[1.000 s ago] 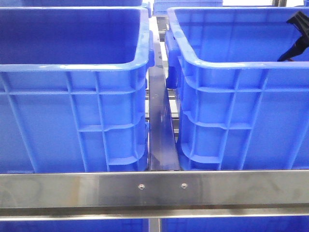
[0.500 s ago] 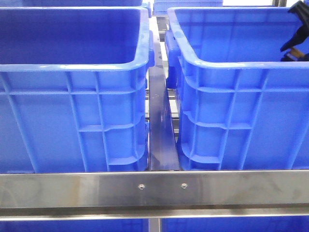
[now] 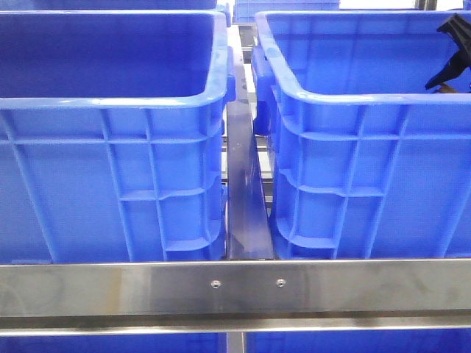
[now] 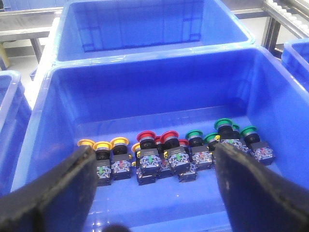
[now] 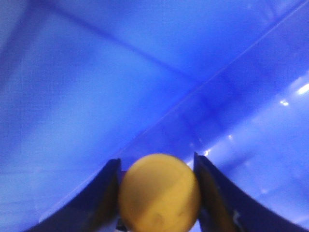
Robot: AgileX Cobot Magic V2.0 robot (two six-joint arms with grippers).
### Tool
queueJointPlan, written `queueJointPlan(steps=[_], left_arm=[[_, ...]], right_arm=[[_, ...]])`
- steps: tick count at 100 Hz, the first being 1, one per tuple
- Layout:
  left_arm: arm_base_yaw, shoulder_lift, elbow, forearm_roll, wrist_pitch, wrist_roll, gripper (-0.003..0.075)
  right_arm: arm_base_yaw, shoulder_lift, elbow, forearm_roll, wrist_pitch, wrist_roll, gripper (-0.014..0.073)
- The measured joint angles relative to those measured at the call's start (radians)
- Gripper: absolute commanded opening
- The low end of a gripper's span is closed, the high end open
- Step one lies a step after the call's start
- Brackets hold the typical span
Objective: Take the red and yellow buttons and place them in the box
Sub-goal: 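Carry the yellow button down into the crate holding the red button, then open the right gripper to release the yellow button in the crate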
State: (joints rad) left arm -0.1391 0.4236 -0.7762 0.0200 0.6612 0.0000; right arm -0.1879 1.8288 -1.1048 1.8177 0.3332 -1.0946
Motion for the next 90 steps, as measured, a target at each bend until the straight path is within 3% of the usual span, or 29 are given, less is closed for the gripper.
queueJointPlan(steps=[32,75,90], left_arm=[[0.000,0.000,0.000,0.000,0.000,0.000,0.0493],[0.000,0.000,0.000,0.000,0.000,0.000,0.0493],[0.000,0.000,0.000,0.000,0.000,0.000,0.0493]], right_arm=[[-0.002,0.005,0.000,0.000,-0.004,0.000,0.0523],[-0.002,0.005,-0.004,0.000,0.001,0.000,0.0526],[-0.002,0.005,-0.025,0.000,0.068,0.000,0.0526]])
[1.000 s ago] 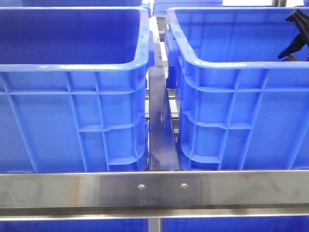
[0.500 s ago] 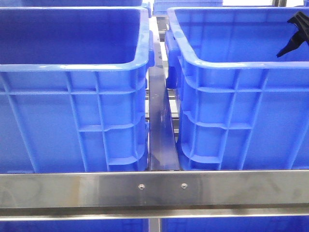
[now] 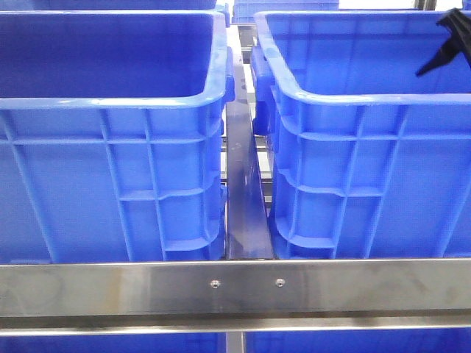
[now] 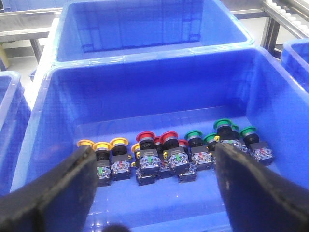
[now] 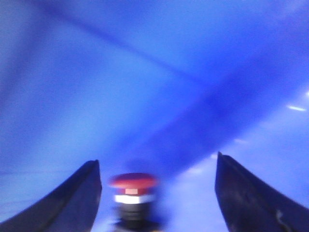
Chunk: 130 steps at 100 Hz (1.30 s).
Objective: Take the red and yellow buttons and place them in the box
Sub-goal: 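Open the right gripper to release the yellow button in the crate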
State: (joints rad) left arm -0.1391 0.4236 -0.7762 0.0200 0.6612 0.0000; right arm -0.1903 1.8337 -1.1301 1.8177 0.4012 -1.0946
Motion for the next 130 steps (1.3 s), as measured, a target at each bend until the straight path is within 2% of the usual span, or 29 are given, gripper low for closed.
queueJointPlan(steps=[21,40,96,130], left_arm=[[0.000,0.000,0.000,0.000,0.000,0.000,0.0493],[0.000,0.000,0.000,0.000,0.000,0.000,0.0493],[0.000,0.000,0.000,0.000,0.000,0.000,0.0493],[0.000,0.000,0.000,0.000,0.000,0.000,0.0493]], right_arm=[[0.000,-0.032,-0.004,-0.041,0.057,-0.016,0.0526],[0.000,-0.168,0.025,-0.101,0.062,-0.062,0.0526],[-0.002,-0.771,0.405,-0.145,0.006,-0.343,0.0526],[-0.002,-1.148,0.620,-0.218,-0.084,-0.364,0.0519]])
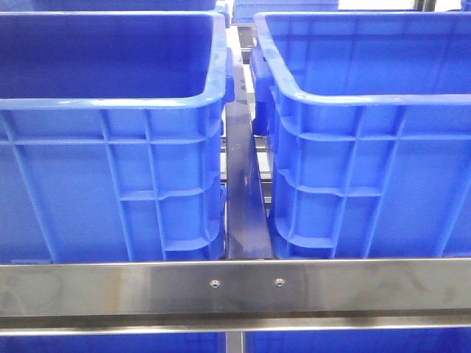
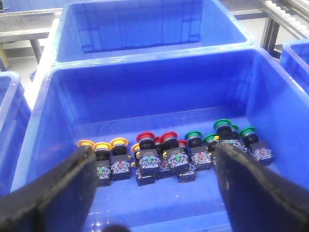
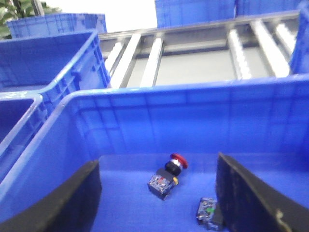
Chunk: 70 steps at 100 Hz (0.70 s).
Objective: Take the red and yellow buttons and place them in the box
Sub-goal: 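Open the right gripper to release the yellow button in the crate, then raise the right gripper out of the crate, away from the buttons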
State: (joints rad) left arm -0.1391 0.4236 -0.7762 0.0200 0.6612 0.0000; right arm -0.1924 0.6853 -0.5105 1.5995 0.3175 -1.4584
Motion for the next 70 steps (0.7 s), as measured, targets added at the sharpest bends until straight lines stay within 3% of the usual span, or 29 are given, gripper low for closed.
queueJointPlan(steps=[23,33,70], left_arm=[[0.000,0.000,0.000,0.000,0.000,0.000,0.0493],[0.000,0.000,0.000,0.000,0.000,0.000,0.0493],[0.000,0.000,0.000,0.000,0.000,0.000,0.0493]], right_arm=[[0.000,-0.209,0.100,-0.017,-0.012,-0.001,0.0516],[0.000,-0.255,0.124,-0.021,-0.012,-0.001,0.0462],[0.000,-0.271,0.132,-0.023,-0.015,-0.004,-0.0043]])
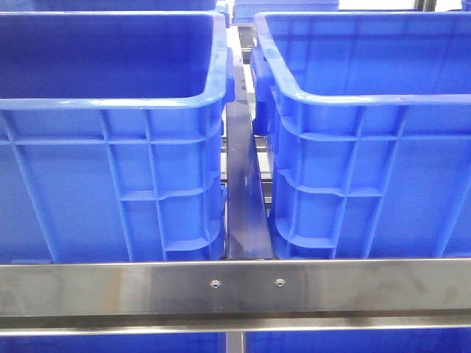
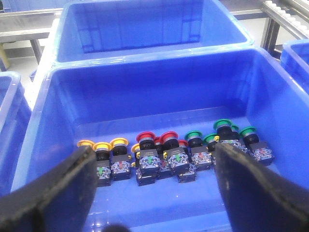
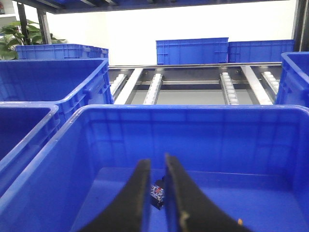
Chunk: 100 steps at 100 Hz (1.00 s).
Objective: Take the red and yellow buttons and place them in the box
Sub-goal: 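Raise the right gripper out of the crate, away from the buttons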
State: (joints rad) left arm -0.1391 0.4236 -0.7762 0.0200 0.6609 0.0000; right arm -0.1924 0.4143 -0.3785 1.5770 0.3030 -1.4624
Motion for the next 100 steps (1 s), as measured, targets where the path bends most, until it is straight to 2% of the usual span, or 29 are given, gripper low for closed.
queueJointPlan(steps=[3,100], left_arm=[[0.000,0.000,0.000,0.000,0.000,0.000,0.0493],[0.000,0.000,0.000,0.000,0.000,0.000,0.0493]], right_arm=[[0.000,0.000,0.000,0.000,0.000,0.000,-0.0075],[-0.002,0.000,0.000,0.000,-0.002,0.000,-0.0067]])
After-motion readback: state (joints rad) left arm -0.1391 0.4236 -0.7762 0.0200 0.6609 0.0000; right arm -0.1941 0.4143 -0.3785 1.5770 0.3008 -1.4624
